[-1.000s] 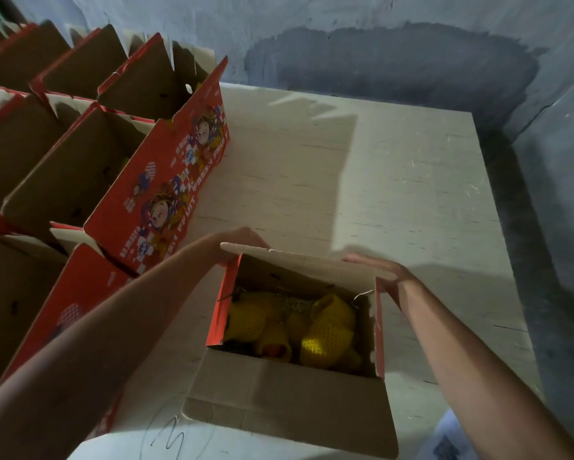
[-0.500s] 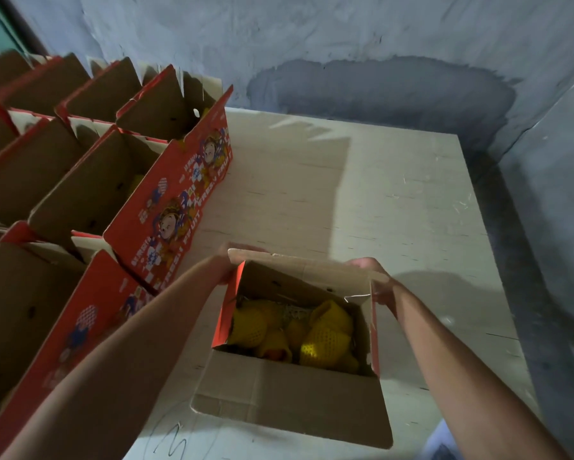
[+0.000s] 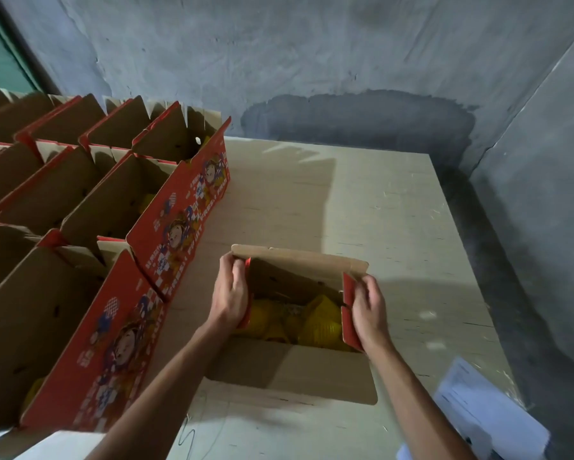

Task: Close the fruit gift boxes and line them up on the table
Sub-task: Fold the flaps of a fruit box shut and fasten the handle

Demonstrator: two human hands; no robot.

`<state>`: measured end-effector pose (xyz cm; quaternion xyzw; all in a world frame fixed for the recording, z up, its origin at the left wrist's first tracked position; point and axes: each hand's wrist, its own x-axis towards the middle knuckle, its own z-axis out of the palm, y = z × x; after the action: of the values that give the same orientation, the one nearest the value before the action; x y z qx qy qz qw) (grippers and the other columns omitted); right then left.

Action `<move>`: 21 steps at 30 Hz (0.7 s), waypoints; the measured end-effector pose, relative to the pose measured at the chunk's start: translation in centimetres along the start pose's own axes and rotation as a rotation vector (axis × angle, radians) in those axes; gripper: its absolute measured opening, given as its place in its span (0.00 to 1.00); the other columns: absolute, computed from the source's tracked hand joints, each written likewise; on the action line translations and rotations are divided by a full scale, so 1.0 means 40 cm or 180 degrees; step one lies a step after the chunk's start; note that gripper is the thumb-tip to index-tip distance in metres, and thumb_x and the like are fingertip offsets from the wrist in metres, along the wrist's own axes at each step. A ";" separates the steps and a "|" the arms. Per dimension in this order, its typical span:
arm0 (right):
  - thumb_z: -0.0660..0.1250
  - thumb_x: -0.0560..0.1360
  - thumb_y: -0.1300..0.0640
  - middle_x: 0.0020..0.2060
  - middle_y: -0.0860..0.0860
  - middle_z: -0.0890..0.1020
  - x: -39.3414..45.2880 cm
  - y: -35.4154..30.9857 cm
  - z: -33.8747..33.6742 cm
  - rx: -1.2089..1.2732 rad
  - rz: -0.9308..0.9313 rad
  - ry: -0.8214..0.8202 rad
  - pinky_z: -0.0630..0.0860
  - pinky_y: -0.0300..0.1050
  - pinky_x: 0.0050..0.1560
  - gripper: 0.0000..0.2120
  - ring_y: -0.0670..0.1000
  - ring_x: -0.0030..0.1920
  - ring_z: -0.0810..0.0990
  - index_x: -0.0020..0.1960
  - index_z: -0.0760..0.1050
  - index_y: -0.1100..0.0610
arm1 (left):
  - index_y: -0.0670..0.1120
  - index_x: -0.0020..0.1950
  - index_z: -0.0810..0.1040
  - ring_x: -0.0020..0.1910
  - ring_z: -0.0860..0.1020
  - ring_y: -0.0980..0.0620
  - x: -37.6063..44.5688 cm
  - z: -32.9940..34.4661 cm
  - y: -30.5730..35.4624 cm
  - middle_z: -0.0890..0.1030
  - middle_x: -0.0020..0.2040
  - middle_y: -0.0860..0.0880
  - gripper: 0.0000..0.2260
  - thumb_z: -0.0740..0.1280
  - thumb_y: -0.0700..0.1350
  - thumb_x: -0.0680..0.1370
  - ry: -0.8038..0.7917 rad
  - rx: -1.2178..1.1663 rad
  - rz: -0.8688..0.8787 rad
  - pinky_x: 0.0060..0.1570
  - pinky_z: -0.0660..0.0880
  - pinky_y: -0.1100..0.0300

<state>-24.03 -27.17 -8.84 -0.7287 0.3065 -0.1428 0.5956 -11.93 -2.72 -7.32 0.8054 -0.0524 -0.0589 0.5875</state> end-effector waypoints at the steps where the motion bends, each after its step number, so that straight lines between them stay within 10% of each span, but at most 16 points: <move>1: 0.55 0.87 0.50 0.50 0.59 0.81 -0.003 0.000 0.005 -0.0229 -0.0017 -0.0097 0.79 0.45 0.33 0.10 0.55 0.40 0.83 0.64 0.70 0.50 | 0.51 0.71 0.68 0.60 0.76 0.54 0.001 -0.001 -0.009 0.77 0.61 0.51 0.14 0.57 0.52 0.86 -0.0060 0.0205 0.0160 0.60 0.72 0.56; 6: 0.65 0.83 0.57 0.76 0.55 0.69 -0.018 0.001 0.005 -0.0769 -0.0771 -0.0016 0.74 0.55 0.70 0.29 0.55 0.74 0.71 0.80 0.57 0.54 | 0.57 0.68 0.68 0.57 0.77 0.58 -0.018 -0.008 -0.029 0.78 0.59 0.56 0.19 0.70 0.52 0.80 -0.0013 0.0428 0.0363 0.51 0.75 0.60; 13: 0.71 0.79 0.59 0.63 0.43 0.79 -0.010 0.009 0.008 -0.0372 -0.0826 0.0298 0.83 0.62 0.54 0.09 0.53 0.61 0.81 0.57 0.76 0.50 | 0.50 0.51 0.78 0.54 0.84 0.50 -0.023 -0.018 -0.028 0.83 0.60 0.52 0.11 0.68 0.34 0.79 0.0115 -0.0171 0.0493 0.42 0.84 0.40; 18: 0.73 0.75 0.39 0.70 0.45 0.72 -0.029 0.019 -0.004 -0.0174 -0.0602 -0.0305 0.86 0.53 0.46 0.26 0.54 0.60 0.82 0.68 0.67 0.40 | 0.56 0.62 0.75 0.61 0.77 0.66 -0.029 -0.026 -0.022 0.78 0.62 0.62 0.26 0.77 0.65 0.70 -0.0276 -0.0116 0.0344 0.58 0.76 0.69; 21: 0.68 0.69 0.29 0.73 0.44 0.70 -0.029 0.015 -0.002 -0.0192 -0.0621 -0.0387 0.83 0.40 0.42 0.36 0.46 0.58 0.81 0.71 0.65 0.43 | 0.56 0.64 0.73 0.62 0.77 0.64 -0.041 -0.025 -0.013 0.77 0.62 0.62 0.29 0.69 0.73 0.71 -0.0273 -0.0162 0.0383 0.56 0.75 0.68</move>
<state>-25.14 -26.57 -9.21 -0.7800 0.2016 -0.1463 0.5741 -13.37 -1.37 -7.48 0.7823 -0.1242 -0.0593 0.6075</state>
